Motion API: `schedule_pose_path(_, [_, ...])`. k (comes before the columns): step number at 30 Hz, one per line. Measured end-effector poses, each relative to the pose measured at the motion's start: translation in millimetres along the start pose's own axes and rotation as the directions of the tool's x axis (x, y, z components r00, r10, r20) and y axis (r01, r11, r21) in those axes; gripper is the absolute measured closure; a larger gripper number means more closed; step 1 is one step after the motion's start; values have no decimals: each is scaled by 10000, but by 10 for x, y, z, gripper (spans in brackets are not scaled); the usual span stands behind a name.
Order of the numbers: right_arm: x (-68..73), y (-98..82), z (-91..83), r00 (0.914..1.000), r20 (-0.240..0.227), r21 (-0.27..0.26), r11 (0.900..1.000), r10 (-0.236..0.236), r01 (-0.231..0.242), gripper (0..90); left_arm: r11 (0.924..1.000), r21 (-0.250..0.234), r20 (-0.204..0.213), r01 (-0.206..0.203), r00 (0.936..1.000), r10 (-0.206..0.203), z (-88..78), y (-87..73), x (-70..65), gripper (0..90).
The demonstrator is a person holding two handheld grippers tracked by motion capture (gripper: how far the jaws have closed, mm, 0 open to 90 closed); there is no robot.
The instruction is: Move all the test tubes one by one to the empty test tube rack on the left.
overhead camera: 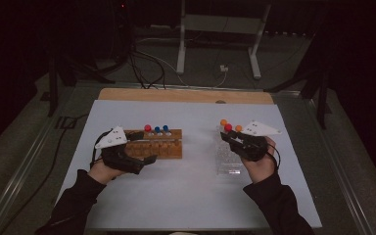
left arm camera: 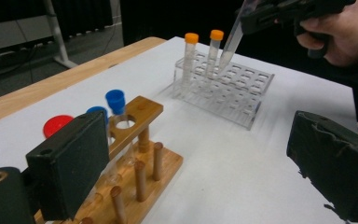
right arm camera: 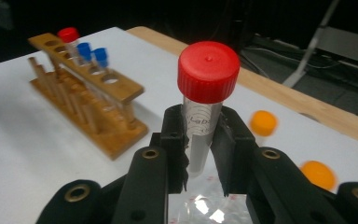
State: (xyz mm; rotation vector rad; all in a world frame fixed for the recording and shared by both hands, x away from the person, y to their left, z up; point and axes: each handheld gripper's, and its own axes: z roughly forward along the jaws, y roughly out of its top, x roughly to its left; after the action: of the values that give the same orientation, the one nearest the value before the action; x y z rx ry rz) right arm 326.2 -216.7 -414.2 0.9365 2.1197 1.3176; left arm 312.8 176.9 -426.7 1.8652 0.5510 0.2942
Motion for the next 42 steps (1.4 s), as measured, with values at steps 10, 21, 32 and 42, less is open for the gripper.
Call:
schedule_pose_path(10, [262, -50, 126, 9941, -1058, 445, 9986, -252, 300, 743, 10000, 54, 398, -6, 9992, 4, 32, 50, -83, 66])
schedule_pose_path(21, [471, -105, 236, 9820, -1828, 840, 9945, -471, 633, 743, 9998, 185, 795, -107, 9968, 92, 95, 76, -168, 66])
schedule_pose_path(32, [647, -112, 278, 9694, -2353, 930, 9912, -705, 947, 743, 9995, 228, 1284, -240, 9915, 209, 179, 143, -304, 67])
schedule_pose_path(42, [797, -126, 322, 9540, -2855, 1042, 9866, -911, 1254, 743, 9990, 251, 1600, -357, 9866, 312, 268, 184, -385, 75])
